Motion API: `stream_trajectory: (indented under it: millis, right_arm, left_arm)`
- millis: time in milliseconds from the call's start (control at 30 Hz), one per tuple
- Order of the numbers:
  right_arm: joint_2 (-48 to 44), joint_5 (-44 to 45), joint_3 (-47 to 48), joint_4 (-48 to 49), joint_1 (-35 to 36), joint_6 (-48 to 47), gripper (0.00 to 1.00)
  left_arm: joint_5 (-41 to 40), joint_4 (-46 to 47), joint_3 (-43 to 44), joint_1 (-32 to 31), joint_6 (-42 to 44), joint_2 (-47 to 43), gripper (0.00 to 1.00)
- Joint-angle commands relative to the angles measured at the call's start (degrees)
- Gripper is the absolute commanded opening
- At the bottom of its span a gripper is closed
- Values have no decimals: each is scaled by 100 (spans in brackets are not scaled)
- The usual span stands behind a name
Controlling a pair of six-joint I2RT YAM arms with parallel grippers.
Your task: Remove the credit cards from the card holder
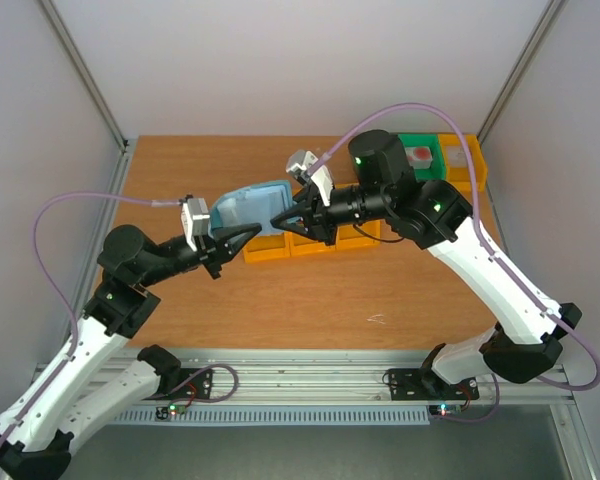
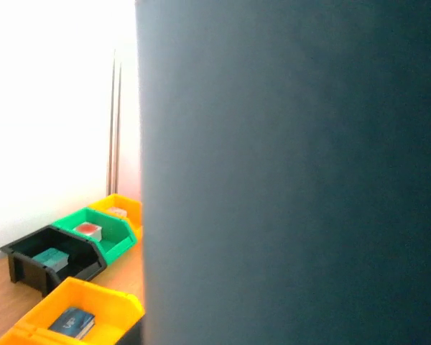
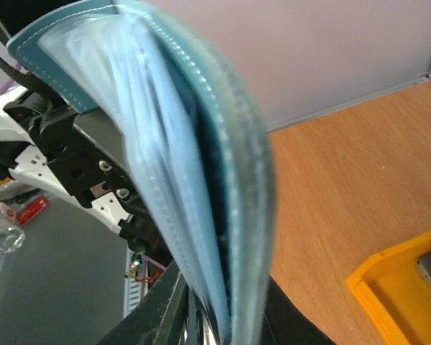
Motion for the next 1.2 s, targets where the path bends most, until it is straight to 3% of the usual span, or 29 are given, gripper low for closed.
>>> stream_trajectory:
  millis: [0,167,533,867,1167]
  right_arm:
    - [-266,-224,15,145,114,-88,25]
    - [-566,526,-338,-98,-181,-126,41]
    - [-696,742,-671,-348,-256,-254,55]
    - [-602,847,-727,-29,-255,-246,58]
    - [-545,826,-676,-40,-294,-379,49]
  left_arm:
    - [-180,290,-47,-17,44,-11,0]
    - [-129,345,-74,-17,-121,-48,0]
    - [174,408,-44,-13,-238,-67,0]
    - [601,461,17,-17,-315,-66,0]
    - [976,572,121,-17,-409,16,0]
